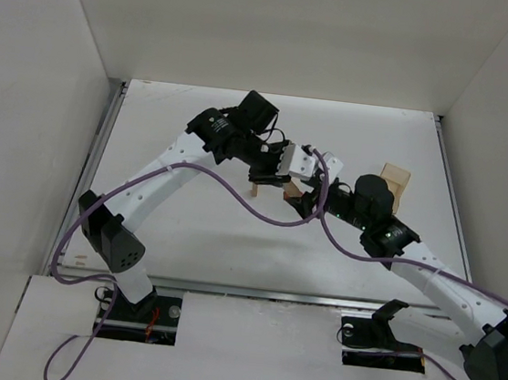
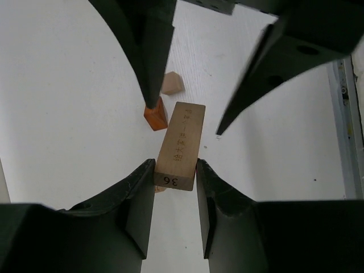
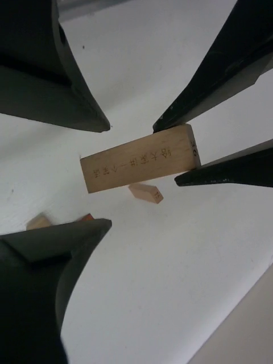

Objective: Build the wood block tower

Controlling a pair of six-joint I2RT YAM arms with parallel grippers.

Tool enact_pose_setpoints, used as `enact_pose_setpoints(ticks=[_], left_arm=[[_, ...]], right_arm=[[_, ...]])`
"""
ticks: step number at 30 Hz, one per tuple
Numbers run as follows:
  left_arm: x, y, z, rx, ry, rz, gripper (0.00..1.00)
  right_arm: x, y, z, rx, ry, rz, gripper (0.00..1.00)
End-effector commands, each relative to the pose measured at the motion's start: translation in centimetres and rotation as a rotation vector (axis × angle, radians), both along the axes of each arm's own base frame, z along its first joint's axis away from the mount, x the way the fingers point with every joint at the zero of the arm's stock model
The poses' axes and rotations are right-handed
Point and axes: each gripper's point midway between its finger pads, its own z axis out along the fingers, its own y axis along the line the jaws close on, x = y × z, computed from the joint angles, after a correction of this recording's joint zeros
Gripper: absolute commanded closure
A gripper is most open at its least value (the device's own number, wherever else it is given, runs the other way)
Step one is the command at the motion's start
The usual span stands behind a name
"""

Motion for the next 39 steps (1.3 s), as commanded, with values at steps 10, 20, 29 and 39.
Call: enact_pose_setpoints(ticks=[10, 20, 29, 39], left_arm=[[4.7, 2.1, -2.8, 0.139, 0.019, 0.422, 1.00], [7.9, 2.0, -8.9, 0.327, 0.015, 0.549, 1.00], [10.1, 1.6, -12.3, 0.423, -0.020, 0.589, 1.00], [10.0, 2.1, -14.0, 0.497, -0.020, 0.593, 1.00]], right_arm=[[2.2, -3.5, 3.2, 0.094, -0.092, -0.259, 0.14], [-0.1, -5.4, 3.1, 0.087, -0.072, -0.270, 0.14], [-0.7, -6.0, 1.4, 0.075, -0.048, -0.280, 0.14], [-0.8, -6.2, 1.2, 0.074, -0.049, -0.289, 0.14]])
